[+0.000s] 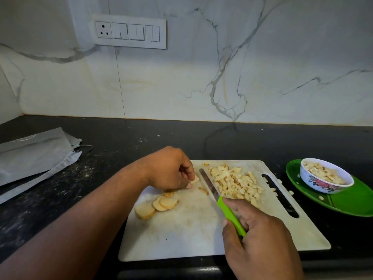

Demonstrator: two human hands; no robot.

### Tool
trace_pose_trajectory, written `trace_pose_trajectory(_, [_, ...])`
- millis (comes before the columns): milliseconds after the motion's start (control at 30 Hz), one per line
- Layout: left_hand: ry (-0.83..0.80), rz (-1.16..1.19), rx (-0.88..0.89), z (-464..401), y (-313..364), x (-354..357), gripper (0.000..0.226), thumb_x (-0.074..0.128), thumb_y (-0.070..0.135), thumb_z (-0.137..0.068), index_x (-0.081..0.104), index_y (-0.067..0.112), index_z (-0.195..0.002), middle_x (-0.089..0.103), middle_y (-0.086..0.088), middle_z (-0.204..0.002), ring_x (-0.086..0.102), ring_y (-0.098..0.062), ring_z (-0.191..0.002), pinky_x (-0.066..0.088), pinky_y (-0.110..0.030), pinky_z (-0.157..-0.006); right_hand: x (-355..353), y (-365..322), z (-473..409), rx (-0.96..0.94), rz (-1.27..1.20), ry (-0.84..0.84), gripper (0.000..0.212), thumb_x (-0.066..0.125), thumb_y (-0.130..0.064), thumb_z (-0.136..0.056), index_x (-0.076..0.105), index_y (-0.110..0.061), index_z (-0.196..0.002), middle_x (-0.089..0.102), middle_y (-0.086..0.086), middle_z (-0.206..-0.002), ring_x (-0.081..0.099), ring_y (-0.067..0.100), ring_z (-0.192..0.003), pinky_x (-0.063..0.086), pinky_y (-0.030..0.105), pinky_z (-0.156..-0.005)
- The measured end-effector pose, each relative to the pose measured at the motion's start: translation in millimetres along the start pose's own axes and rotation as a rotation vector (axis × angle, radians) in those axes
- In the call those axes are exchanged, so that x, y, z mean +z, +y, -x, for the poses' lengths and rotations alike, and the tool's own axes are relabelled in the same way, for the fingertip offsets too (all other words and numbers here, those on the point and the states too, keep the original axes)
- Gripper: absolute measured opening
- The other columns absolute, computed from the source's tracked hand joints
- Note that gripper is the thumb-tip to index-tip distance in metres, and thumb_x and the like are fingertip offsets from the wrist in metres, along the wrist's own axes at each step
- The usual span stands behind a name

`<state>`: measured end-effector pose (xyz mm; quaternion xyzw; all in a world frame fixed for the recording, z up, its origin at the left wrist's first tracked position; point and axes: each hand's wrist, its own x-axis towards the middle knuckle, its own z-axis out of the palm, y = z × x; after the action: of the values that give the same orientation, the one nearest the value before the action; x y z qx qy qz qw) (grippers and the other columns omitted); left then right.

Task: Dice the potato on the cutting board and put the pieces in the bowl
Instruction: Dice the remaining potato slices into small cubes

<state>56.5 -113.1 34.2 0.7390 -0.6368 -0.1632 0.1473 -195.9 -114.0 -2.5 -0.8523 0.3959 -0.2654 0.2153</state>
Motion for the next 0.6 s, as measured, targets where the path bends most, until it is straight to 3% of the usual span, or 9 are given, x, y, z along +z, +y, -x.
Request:
trace_pose_trajectory(100, [0.003,-0.006,0.017,0,0,-1,0.025,0.081,0.020,-0.088,0.078,0.033,-0.110,0.070,0.023,-0.101,0.065,0.003,-0.092,0.052,-0.016,-0.085,1,-4,1,-0.012,0.019,0.016,0.050,0.047,-0.055,-0.072,0.058,-0.054,-0.121,0.057,-0.018,-0.061,0.058,0.006,-0.065,0.053,0.024,-0.069])
trace_pose_trajectory(167, [0.019,-0.004,0.019,0,1,-1,0.030,0.083,0.032,-0.086,0.076,0.032,-0.115,0.069,0.021,-0.102,0.064,0.003,-0.092,0.053,-0.017,-0.086,1,-9,0,-0.015,0.057,0.013,0.050,0.049,-0.053,-0.074,0.056,-0.055,-0.123,0.058,-0.019,-0.068,0.061,0.009,-0.074,0.053,0.024,-0.072])
trace_pose_trajectory(233, [0.040,0.001,0.006,-1,3,1,0.034,0.083,0.041,-0.086,0.075,0.030,-0.117,0.070,0.020,-0.102,0.064,0.002,-0.092,0.053,-0.018,-0.084,2,-14,-2,-0.025,0.132,0.031,0.045,0.060,-0.046,-0.076,0.060,-0.053,-0.121,0.052,-0.022,-0.066,0.059,0.008,-0.072,0.051,0.024,-0.068])
trace_pose_trajectory(333, [0.062,-0.001,-0.027,-5,4,6,0.024,0.082,0.038,-0.087,0.079,0.030,-0.110,0.074,0.018,-0.102,0.068,0.001,-0.091,0.058,-0.024,-0.090,-1,-20,-4,-0.073,0.204,0.068,0.043,0.067,-0.040,-0.074,0.066,-0.048,-0.116,0.054,-0.023,-0.064,0.053,0.006,-0.062,0.047,0.021,-0.060])
trace_pose_trajectory(400, [0.079,0.037,-0.063,-7,3,8,0.012,0.083,0.033,-0.086,0.082,0.029,-0.097,0.076,0.017,-0.092,0.070,-0.001,-0.087,0.060,-0.029,-0.091,-1,-24,-8,-0.087,0.221,0.027,0.045,0.060,-0.044,-0.082,0.059,-0.051,-0.126,0.067,-0.022,-0.085,0.062,0.007,-0.080,0.050,0.021,-0.072])
trace_pose_trajectory(467, [0.088,0.070,-0.095,-9,3,8,0.006,0.085,0.031,-0.084,0.082,0.027,-0.087,0.076,0.016,-0.083,0.070,-0.001,-0.083,0.060,-0.030,-0.090,-4,-26,-11,-0.085,0.204,0.009,0.048,0.053,-0.048,-0.087,0.049,-0.053,-0.135,0.068,-0.021,-0.103,0.062,0.006,-0.097,0.048,0.019,-0.083])
trace_pose_trajectory(600, [0.091,0.103,-0.145,-12,1,10,0.007,0.087,0.033,-0.081,0.083,0.028,-0.082,0.076,0.016,-0.080,0.070,-0.001,-0.083,0.060,-0.031,-0.090,-5,-30,-14,-0.066,0.261,-0.079,0.051,0.047,-0.049,-0.091,0.039,-0.052,-0.141,0.063,-0.022,-0.117,0.058,0.004,-0.109,0.044,0.017,-0.092])
